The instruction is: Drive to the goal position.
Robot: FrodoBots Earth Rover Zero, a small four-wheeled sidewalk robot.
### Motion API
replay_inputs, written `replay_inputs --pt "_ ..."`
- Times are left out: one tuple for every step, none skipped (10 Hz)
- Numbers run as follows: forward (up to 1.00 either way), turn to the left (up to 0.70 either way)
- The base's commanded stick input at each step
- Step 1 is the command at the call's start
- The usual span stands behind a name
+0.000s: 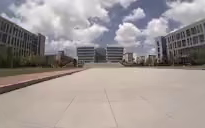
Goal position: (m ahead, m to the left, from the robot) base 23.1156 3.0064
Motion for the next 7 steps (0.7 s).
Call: replay_inputs --pt "0.7 0.0" --pt "0.7 0.0" --pt "0.7 0.0" --pt "0.7 0.0" --pt "0.7 0.0" --pt "0.7 0.0" --pt "0.7 0.0"
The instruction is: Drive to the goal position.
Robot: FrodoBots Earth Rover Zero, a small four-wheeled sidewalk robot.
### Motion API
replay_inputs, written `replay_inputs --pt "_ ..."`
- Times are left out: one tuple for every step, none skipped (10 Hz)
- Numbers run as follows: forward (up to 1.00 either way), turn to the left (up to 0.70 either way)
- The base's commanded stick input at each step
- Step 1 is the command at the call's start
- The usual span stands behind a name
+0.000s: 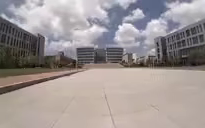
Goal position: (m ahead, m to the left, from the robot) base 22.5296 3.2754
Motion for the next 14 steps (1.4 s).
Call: replay_inputs --pt "0.7 0.0" --pt "0.7 0.0" --pt "0.7 0.0" --pt "0.7 0.0" --pt "0.7 0.0" --pt "0.7 0.0" --pt "0.7 0.0" --pt "0.7 0.0" --pt "0.7 0.11" --pt "0.7 0.35" --pt "0.7 0.35" --pt "0.7 0.24" --pt "0.7 0.02" --pt "0.7 0.0"
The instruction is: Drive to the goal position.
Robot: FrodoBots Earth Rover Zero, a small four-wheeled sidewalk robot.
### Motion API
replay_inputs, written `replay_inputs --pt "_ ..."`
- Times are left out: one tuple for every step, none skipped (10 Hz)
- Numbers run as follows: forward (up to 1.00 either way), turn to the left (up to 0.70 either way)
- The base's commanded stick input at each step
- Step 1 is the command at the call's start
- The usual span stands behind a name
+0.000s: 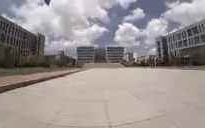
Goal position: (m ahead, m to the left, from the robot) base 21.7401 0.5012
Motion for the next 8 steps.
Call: replay_inputs --pt "0.7 0.0" --pt "0.7 0.0" --pt "0.7 0.0" --pt "0.7 0.0" --pt "0.7 0.0" --pt "0.7 0.0" --pt "0.7 0.0" --pt "0.7 0.0"
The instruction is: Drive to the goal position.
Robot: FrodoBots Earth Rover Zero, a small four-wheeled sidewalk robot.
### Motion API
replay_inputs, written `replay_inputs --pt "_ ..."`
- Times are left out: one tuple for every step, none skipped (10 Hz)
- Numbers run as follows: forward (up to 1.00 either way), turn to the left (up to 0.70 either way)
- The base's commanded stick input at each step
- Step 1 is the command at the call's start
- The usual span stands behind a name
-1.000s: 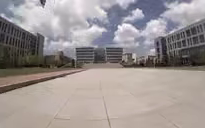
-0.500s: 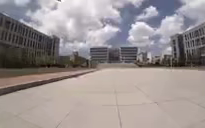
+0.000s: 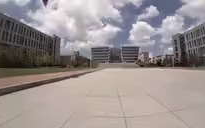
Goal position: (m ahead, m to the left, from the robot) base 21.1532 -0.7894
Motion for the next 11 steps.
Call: replay_inputs --pt "0.7 0.0" --pt "0.7 0.0" --pt "0.7 0.0" --pt "0.7 0.0" --pt "0.7 0.0" --pt "0.7 0.0" --pt "0.7 0.0" --pt "0.7 0.0" --pt "0.7 0.0" --pt "0.7 0.0" --pt "0.7 0.0"
